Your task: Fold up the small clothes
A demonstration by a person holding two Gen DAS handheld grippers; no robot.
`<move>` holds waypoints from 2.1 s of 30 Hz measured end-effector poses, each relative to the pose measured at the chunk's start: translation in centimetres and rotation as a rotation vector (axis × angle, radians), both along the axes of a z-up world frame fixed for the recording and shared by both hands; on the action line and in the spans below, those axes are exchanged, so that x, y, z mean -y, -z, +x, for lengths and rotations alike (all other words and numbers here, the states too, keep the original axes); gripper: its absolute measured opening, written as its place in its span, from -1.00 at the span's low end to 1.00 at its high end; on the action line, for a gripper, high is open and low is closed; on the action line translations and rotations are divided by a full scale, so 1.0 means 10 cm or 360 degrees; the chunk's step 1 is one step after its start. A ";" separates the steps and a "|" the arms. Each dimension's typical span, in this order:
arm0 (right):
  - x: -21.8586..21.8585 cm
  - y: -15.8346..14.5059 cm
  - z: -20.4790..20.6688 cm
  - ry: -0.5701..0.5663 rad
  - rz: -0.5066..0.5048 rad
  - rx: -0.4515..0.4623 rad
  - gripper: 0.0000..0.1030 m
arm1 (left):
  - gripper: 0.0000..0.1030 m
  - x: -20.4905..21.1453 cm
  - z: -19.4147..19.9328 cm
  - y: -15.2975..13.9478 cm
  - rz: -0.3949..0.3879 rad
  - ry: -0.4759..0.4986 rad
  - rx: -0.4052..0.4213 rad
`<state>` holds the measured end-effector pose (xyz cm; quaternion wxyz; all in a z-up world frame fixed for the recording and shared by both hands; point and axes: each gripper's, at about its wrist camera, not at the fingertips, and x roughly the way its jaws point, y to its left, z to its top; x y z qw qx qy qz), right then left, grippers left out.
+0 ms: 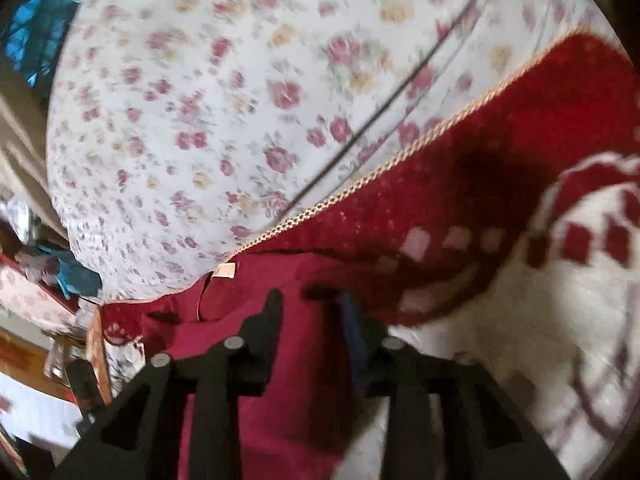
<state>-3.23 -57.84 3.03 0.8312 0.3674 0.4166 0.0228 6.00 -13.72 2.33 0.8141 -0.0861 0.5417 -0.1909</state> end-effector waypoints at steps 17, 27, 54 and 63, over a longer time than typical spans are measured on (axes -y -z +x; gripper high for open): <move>-0.15 0.01 0.07 -0.0011 -0.0156 -0.0139 0.38 | -1.00 0.09 -0.28 -0.41 -0.0031 0.0063 0.0205; -0.08 0.24 0.24 -0.0010 -0.0278 -0.0128 -0.42 | -1.00 0.40 -0.33 -0.02 0.0063 0.0215 0.0061; -0.92 -0.21 -1.22 -0.0287 -0.0453 -0.0181 0.37 | -0.86 -0.11 -1.34 -0.39 0.0291 0.0129 0.0293; -1.23 -0.08 -1.85 -0.0393 -0.0469 -0.0226 0.44 | -0.85 -0.32 -1.75 -0.34 0.0203 0.0187 0.0218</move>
